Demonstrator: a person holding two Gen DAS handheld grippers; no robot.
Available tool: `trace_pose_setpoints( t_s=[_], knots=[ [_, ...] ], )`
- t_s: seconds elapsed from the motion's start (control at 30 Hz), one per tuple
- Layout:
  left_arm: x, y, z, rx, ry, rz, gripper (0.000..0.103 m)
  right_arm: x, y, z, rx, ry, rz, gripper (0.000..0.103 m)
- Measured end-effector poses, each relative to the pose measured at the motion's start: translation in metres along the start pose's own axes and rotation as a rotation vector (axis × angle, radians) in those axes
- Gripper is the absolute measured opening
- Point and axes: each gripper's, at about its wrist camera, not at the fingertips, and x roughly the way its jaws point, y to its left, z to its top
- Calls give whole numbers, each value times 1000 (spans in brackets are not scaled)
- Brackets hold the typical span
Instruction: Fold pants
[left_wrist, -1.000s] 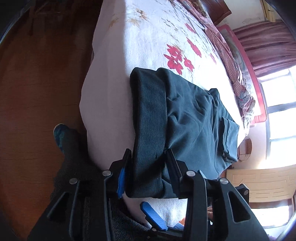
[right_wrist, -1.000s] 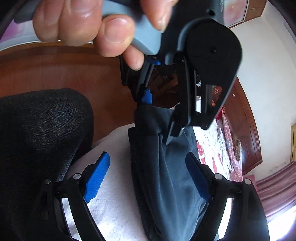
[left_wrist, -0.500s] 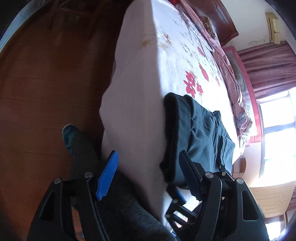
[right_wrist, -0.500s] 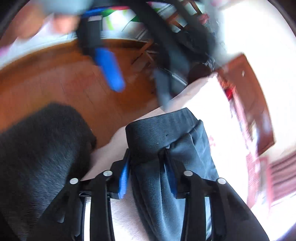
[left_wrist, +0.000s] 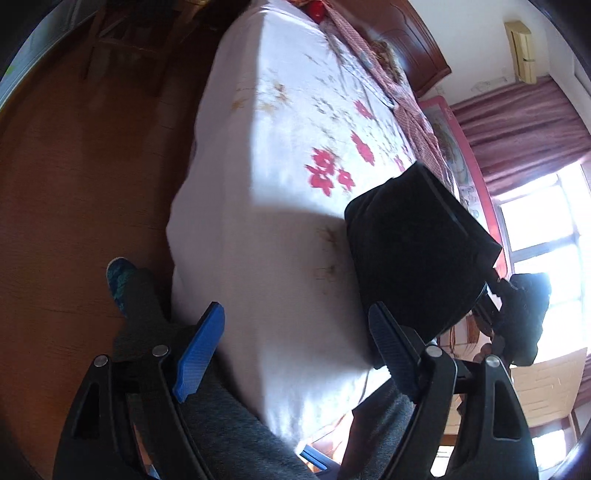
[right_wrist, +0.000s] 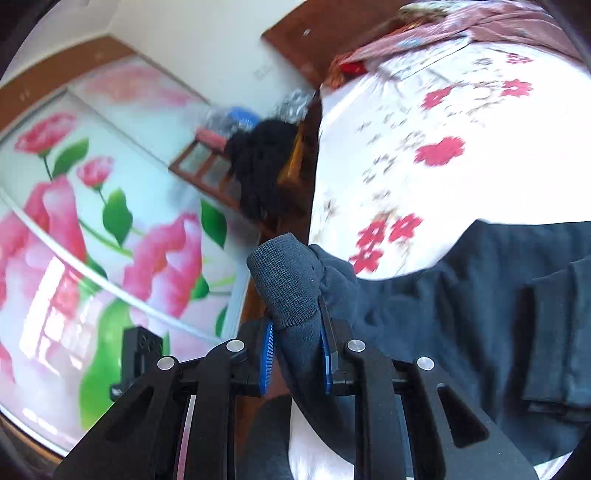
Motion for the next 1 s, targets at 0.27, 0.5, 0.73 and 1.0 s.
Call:
trace_pose_setpoints(
  t_s=[0.27,0.5,0.73,1.0],
  knots=[
    [68,-121,-17,223,166,-54,85,-201,-191,-7,274,-521,-42,19],
    [134,-184,-56,322,340,-38,85,-209,-327,-98,697,-611,-39,19],
    [162,-203,-87,389,359,2,87,-252,-297,-83,715,-596,-157,52],
    [197,-220,-115,389,381,-12,90,-253,-254,-57,464,-490,-260,52]
  ],
)
